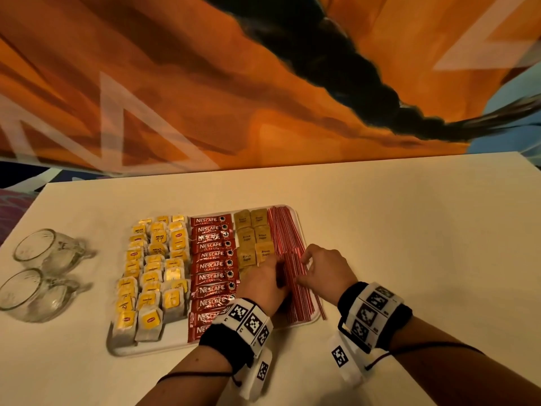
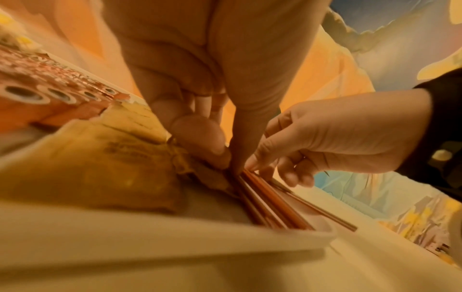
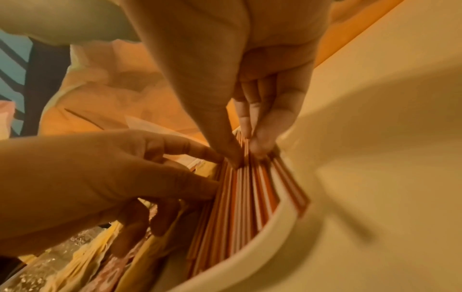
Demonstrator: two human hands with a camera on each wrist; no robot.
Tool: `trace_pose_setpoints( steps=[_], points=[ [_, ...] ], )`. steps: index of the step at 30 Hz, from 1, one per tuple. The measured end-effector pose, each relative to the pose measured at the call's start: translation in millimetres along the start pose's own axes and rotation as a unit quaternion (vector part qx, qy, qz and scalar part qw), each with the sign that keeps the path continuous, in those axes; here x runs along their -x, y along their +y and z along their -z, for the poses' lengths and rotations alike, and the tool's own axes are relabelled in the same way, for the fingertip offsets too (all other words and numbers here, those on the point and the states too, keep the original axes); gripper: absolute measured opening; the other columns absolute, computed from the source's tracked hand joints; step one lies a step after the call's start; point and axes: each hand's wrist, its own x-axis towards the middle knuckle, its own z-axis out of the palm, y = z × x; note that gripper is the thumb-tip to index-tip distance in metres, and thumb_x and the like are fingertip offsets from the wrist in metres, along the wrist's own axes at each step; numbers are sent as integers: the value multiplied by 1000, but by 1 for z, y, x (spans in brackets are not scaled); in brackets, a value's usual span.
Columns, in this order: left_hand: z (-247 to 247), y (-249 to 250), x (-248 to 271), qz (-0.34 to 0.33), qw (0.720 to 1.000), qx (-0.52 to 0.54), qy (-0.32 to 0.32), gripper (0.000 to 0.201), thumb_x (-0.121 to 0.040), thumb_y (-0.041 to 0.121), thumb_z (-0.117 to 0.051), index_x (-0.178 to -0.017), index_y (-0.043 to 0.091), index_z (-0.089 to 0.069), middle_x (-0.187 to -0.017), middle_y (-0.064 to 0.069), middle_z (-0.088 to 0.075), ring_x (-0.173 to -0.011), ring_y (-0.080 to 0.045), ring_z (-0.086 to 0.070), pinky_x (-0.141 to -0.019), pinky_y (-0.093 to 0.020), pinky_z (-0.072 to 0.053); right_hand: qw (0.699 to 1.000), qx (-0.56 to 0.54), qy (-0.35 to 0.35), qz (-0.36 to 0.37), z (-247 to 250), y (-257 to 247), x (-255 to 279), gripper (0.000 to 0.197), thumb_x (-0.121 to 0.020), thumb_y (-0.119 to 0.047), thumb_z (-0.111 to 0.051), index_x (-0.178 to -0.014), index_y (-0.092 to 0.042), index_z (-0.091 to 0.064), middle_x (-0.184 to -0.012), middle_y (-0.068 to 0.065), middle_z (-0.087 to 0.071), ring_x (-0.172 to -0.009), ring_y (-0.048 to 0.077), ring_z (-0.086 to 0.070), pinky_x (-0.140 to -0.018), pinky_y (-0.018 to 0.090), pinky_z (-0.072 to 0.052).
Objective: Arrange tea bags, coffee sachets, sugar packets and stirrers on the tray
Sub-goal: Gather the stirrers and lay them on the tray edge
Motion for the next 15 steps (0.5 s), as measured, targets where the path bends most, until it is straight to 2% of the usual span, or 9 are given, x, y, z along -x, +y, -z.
trace_pose_setpoints(
  steps=[2, 4, 6, 7, 10, 12, 15],
  points=[
    [1, 0, 0, -5, 1000, -8, -5, 57, -83, 29, -68, -133, 27, -40, -120, -2, -63, -105, -21, -62, -90, -34, -52, 1000, -11, -4, -4, -1, -1, 0, 28, -75, -24, -73, -97, -23, -57, -86, 2, -70, -76, 20, -68, -73, 32, -56],
    [1, -1, 0, -8, 1000, -8, -13, 56, -83, 29, -69, -132, 26, -41, -120, -2, -62, -105, -21, -62, -89, -32, -52, 998, -62, -5, -18, 0, -1, 0, 24, -77, -14, -70, -96, -20, -57, -79, 7, -70, -58, 19, -68, -60, 32, -58],
    [2, -1, 0, -14, 1000, -8, -20, 56, -82, 30, -70, -130, 26, -43, -121, 0, -62, -105, -20, -62, -87, -30, -51, 993, -107, -6, -39, 1, -1, -1, 23, -79, -5, -68, -96, -16, -57, -74, 11, -69, -44, 14, -63, -46, 27, -53],
    [2, -1, 0, -16, 1000, -9, -24, 56, -82, 30, -70, -130, 26, -43, -122, 0, -61, -106, -19, -61, -88, -30, -50, 992, -116, -6, -44, 2, -1, -1, 23, -79, -4, -68, -96, -15, -57, -73, 11, -69, -42, 12, -62, -44, 25, -51],
    [5, -1, 1, -20, 999, -19, -32, 58, -82, 31, -70, -132, 28, -41, -123, 1, -61, -107, -19, -61, -88, -30, -50, 993, -106, -18, -39, 7, -1, 2, 24, -78, -5, -71, -95, -15, -58, -70, 10, -69, -42, 13, -63, -43, 25, -52],
    [6, -2, 1, -14, 999, -26, -31, 62, -81, 35, -70, -134, 31, -37, -119, 2, -63, -104, -19, -63, -87, -33, -53, 996, -75, -29, -30, 15, 1, 5, 19, -77, -9, -74, -90, -15, -62, -66, 4, -68, -47, 17, -66, -45, 27, -55],
    [7, -3, -1, -4, 999, -33, -40, 66, -80, 38, -69, -135, 34, -33, -113, 3, -65, -99, -18, -65, -86, -40, -55, 998, 0, -65, -13, 25, 5, 12, 9, -77, -15, -75, -83, -17, -70, -58, -8, -61, -45, 14, -63, -42, 17, -45]
  ],
)
